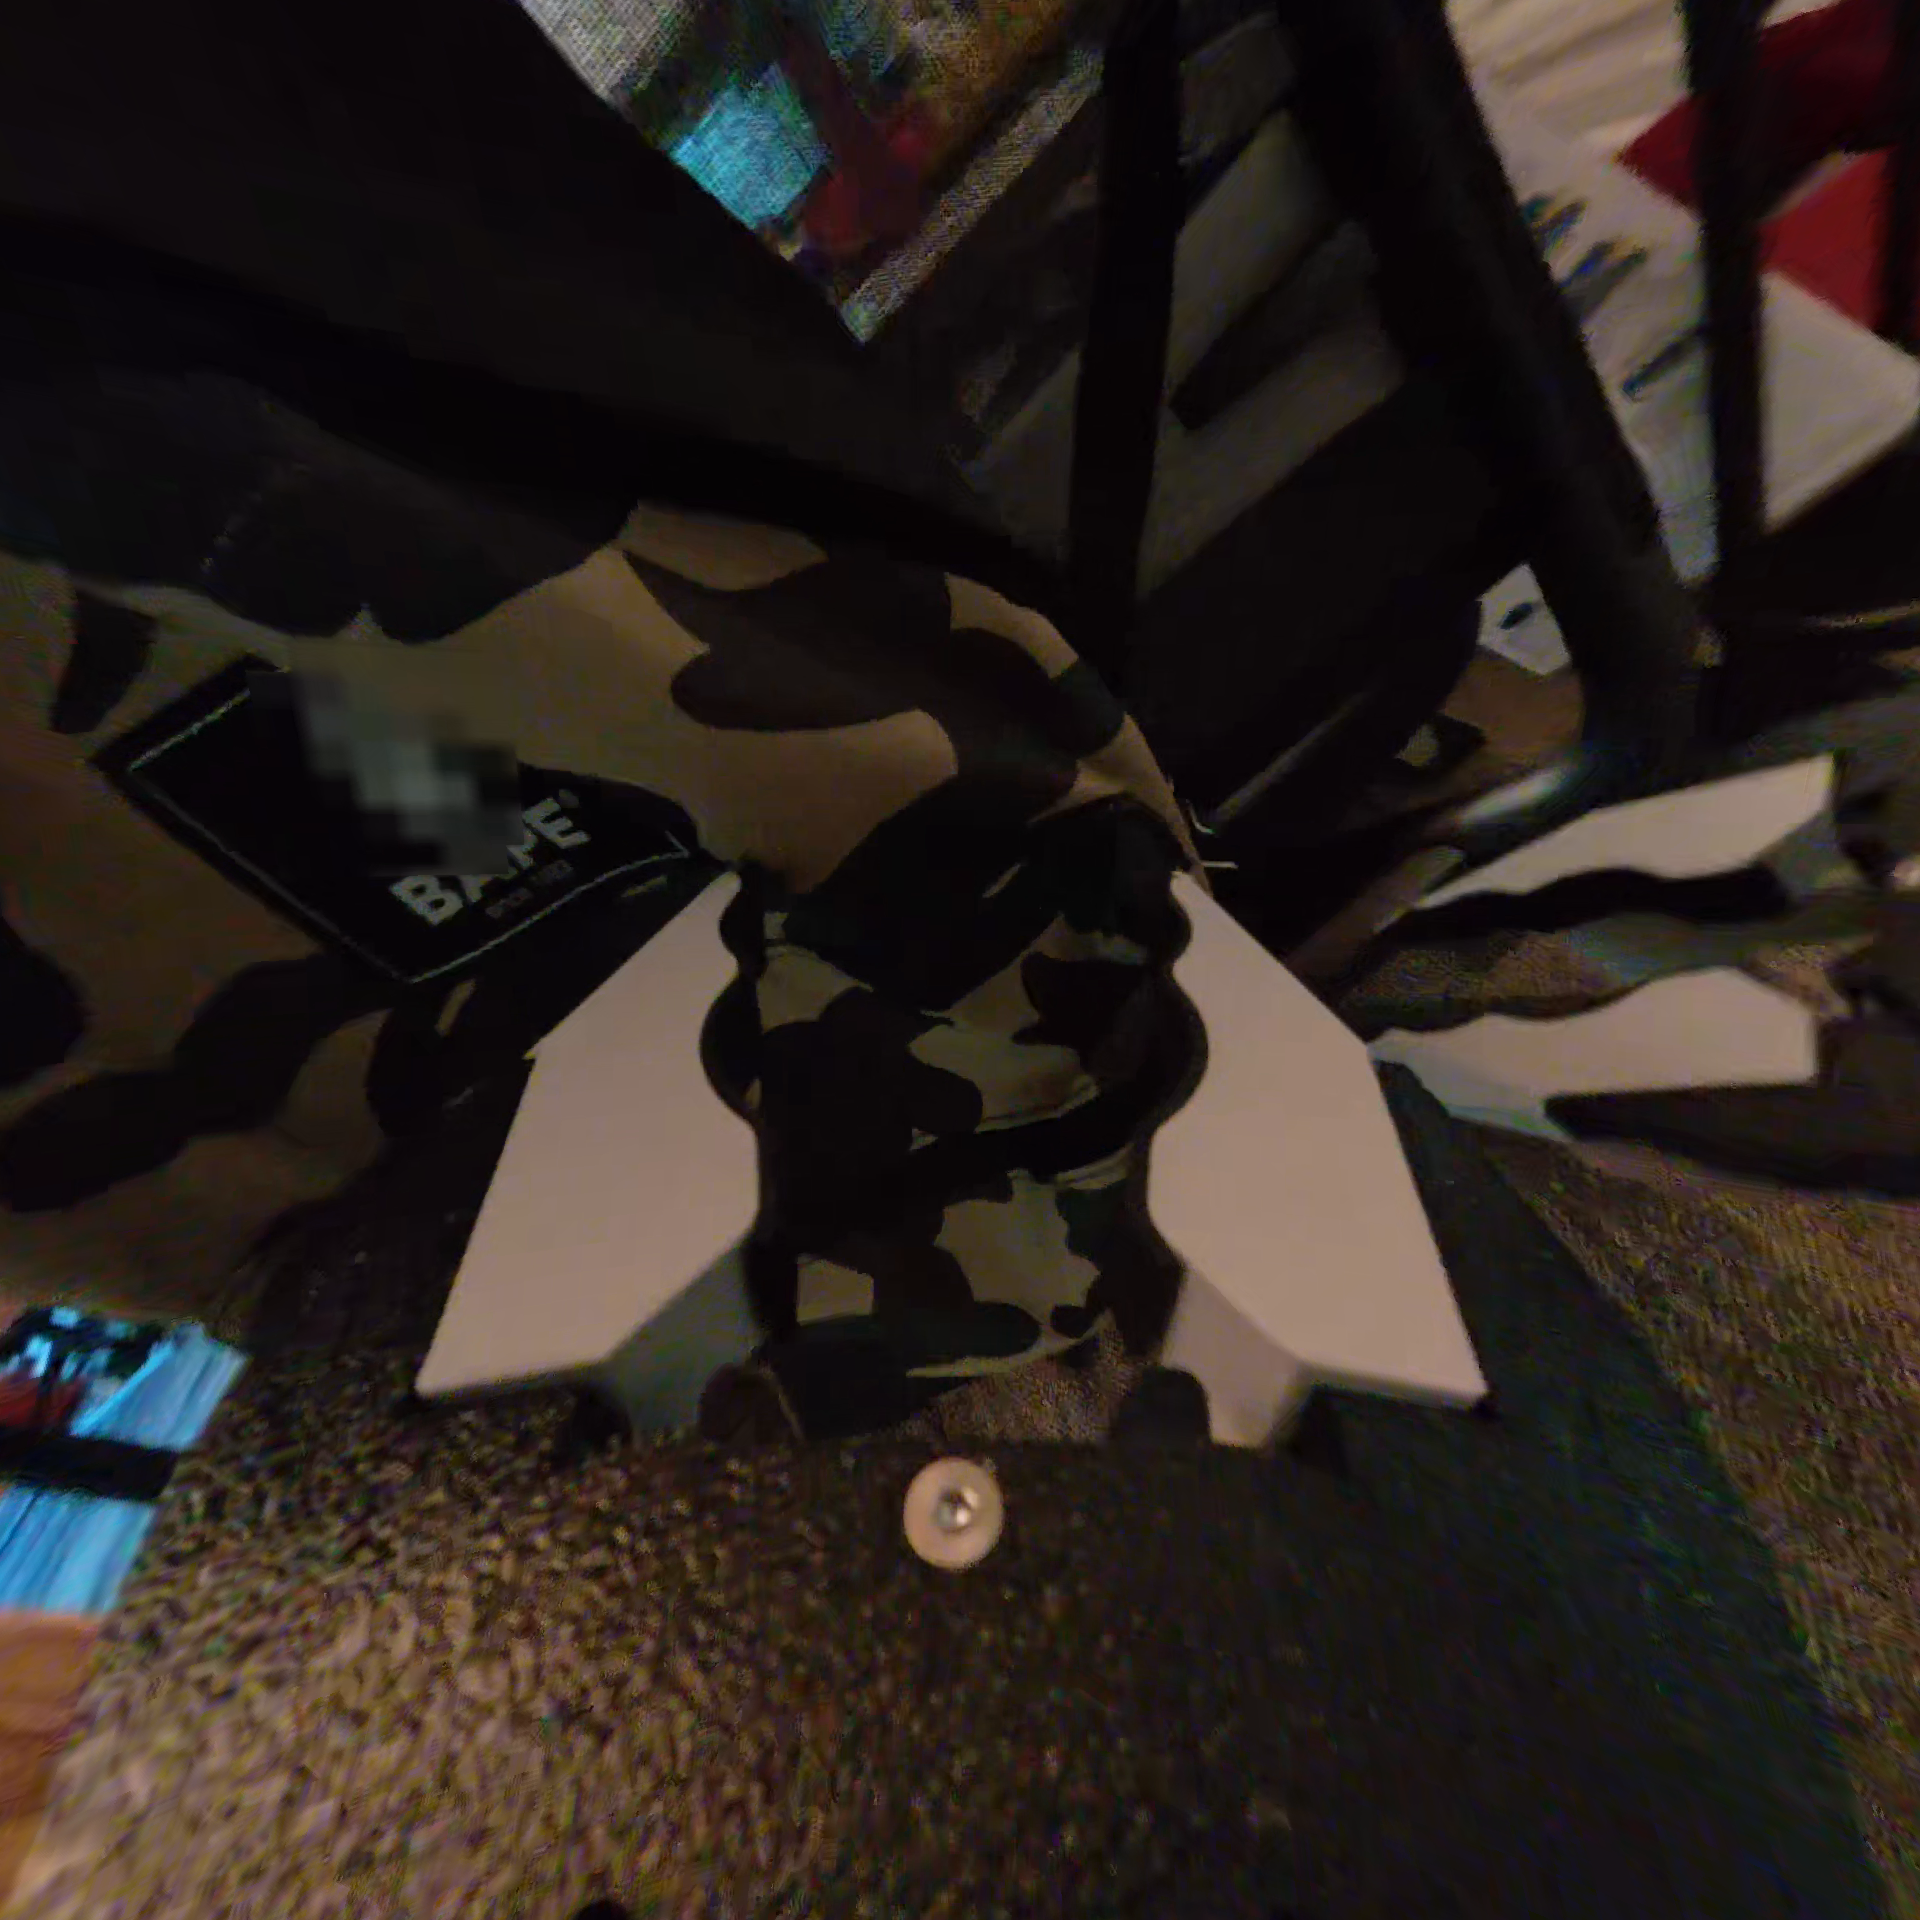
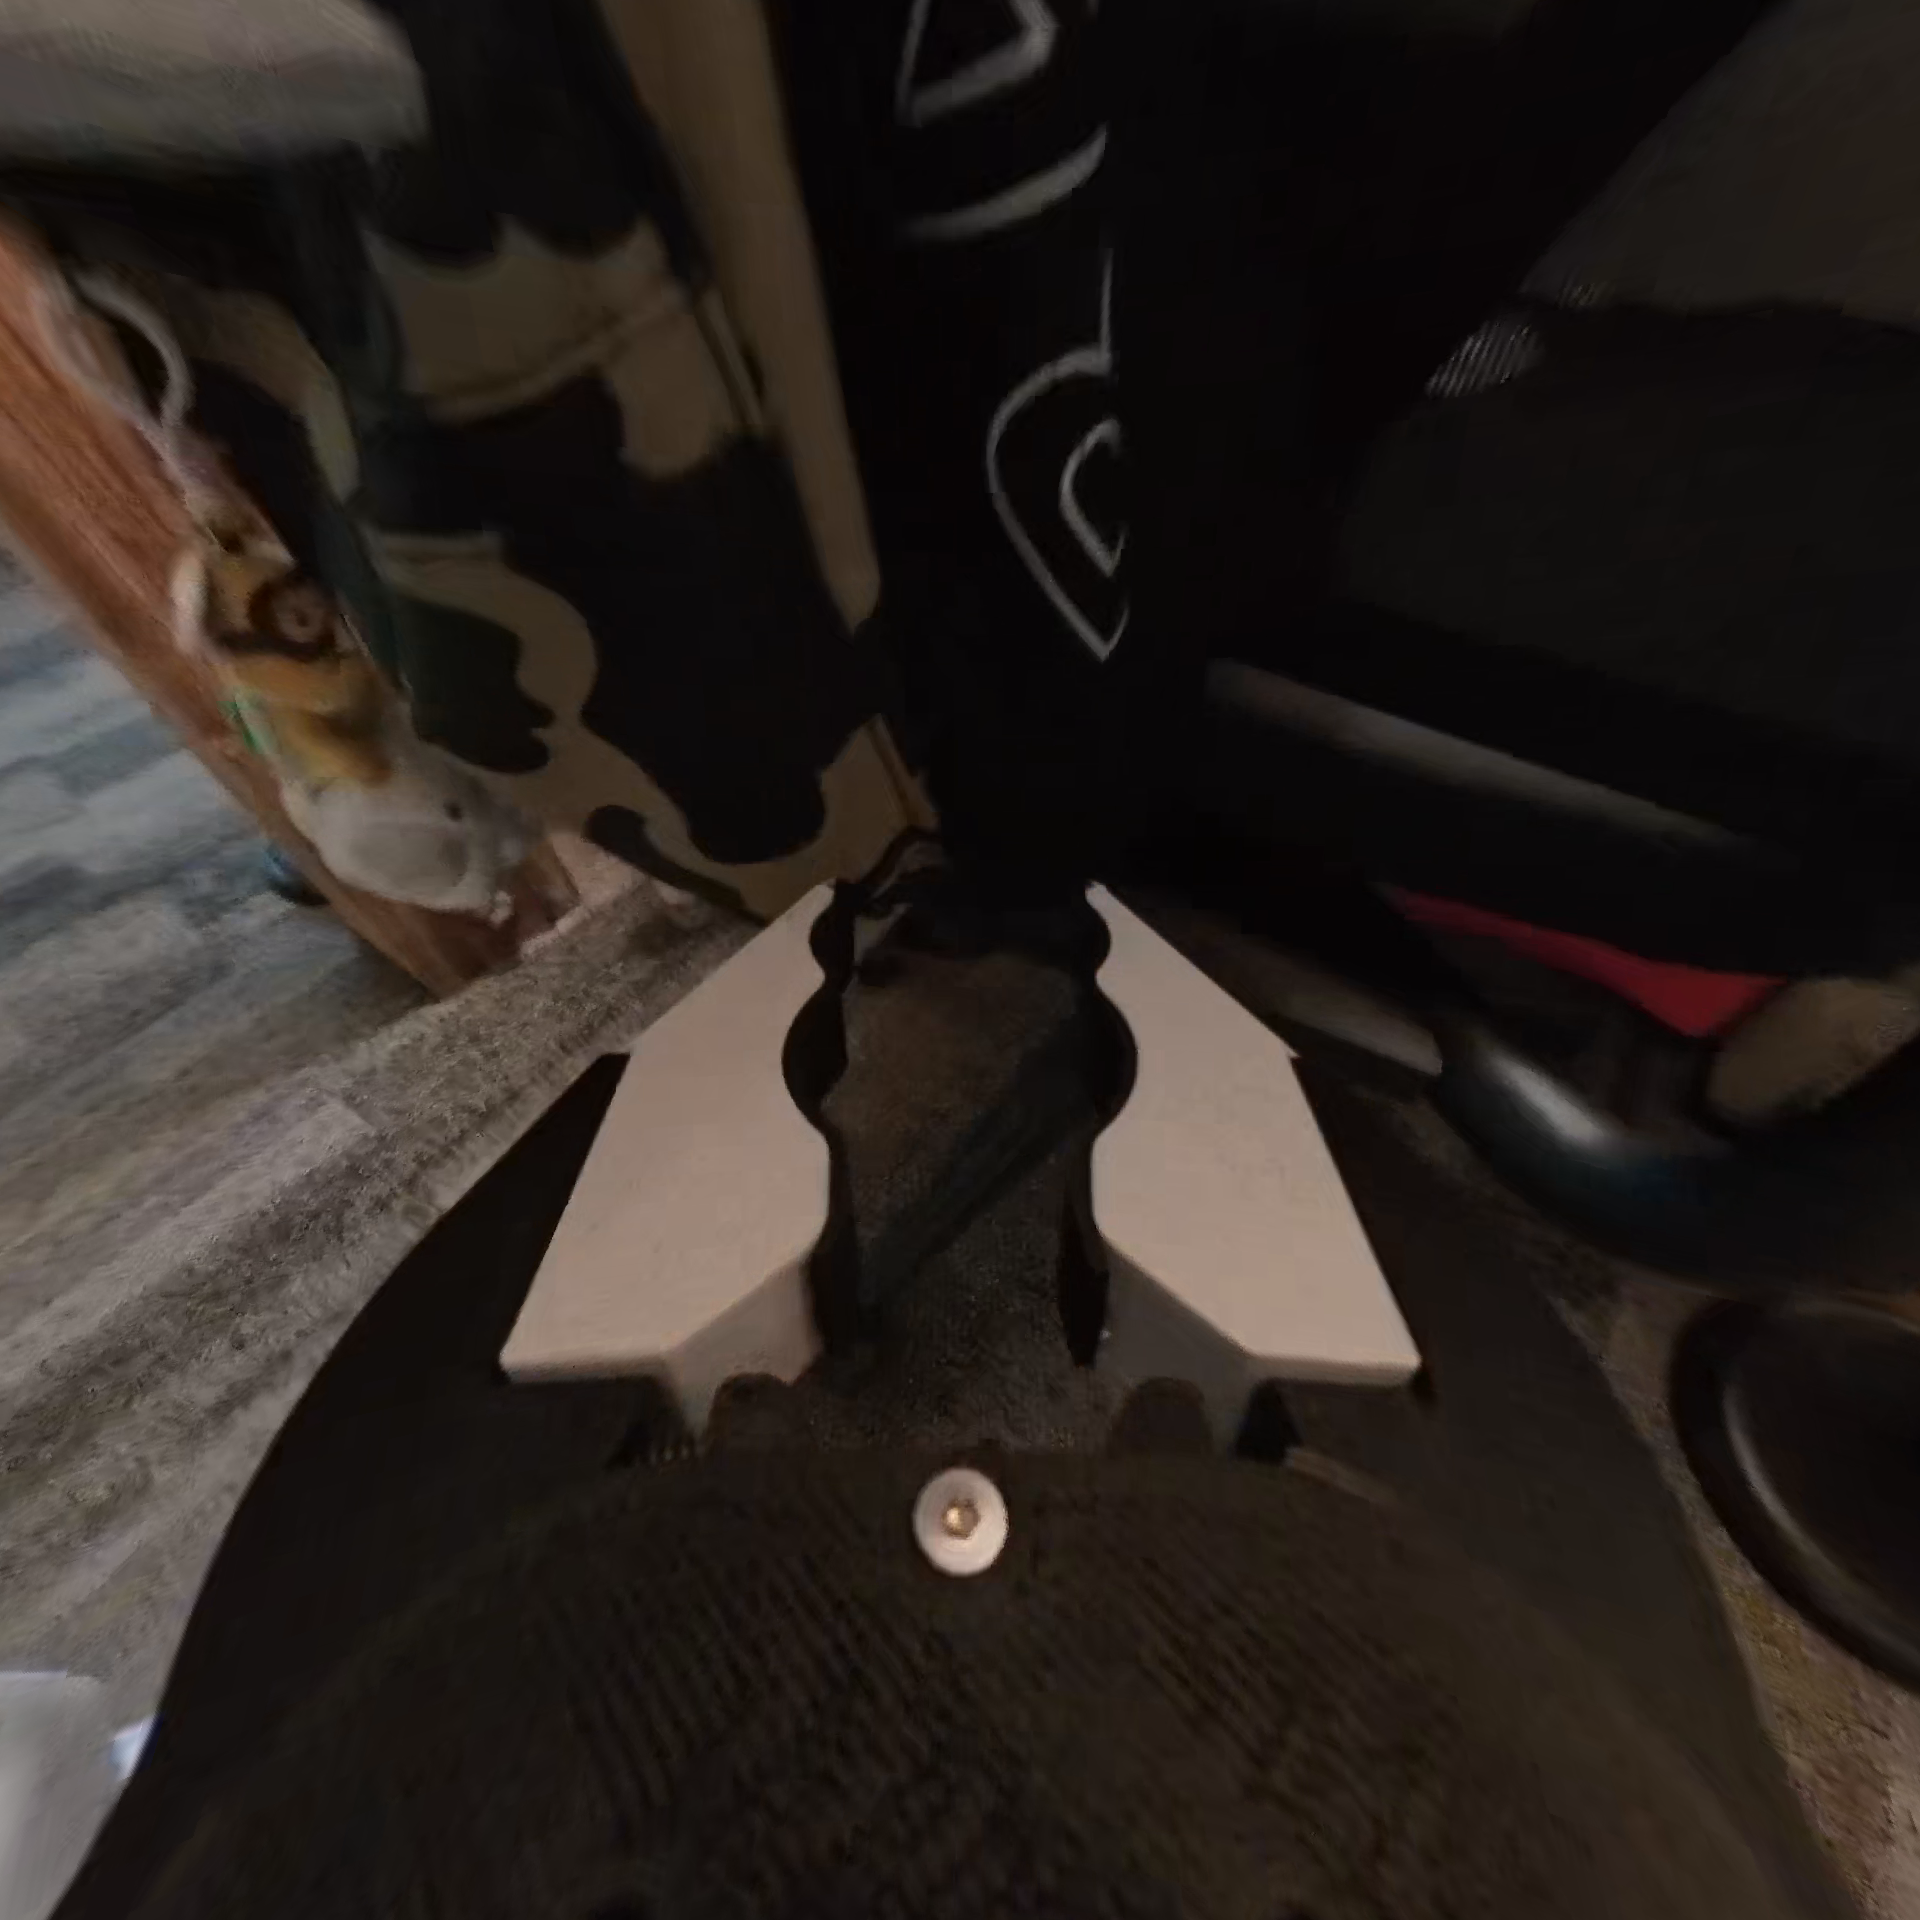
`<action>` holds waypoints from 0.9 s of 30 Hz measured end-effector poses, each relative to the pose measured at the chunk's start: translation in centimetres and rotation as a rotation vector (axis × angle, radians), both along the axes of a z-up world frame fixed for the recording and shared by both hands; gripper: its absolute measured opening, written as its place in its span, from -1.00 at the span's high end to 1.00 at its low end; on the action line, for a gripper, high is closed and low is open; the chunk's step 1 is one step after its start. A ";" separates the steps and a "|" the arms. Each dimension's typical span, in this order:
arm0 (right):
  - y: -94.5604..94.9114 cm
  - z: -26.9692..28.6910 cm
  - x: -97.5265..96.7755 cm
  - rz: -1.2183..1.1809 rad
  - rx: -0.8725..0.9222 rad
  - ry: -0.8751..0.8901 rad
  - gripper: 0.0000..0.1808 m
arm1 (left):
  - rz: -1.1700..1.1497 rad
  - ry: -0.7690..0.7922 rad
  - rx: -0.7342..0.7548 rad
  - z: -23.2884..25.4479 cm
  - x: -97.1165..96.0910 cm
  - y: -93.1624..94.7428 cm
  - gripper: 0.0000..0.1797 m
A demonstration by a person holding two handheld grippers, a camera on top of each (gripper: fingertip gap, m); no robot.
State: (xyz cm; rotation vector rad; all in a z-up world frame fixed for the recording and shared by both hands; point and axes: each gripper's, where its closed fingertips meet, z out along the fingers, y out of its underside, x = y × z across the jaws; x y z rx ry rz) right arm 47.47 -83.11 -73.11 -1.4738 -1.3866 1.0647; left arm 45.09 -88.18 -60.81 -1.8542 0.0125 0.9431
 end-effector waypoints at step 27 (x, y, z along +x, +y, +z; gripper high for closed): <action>0.1 -3.6 -3.4 0.265 0.231 0.030 0.94 | 0.126 -0.071 0.049 -0.3 0.4 -2.3 0.20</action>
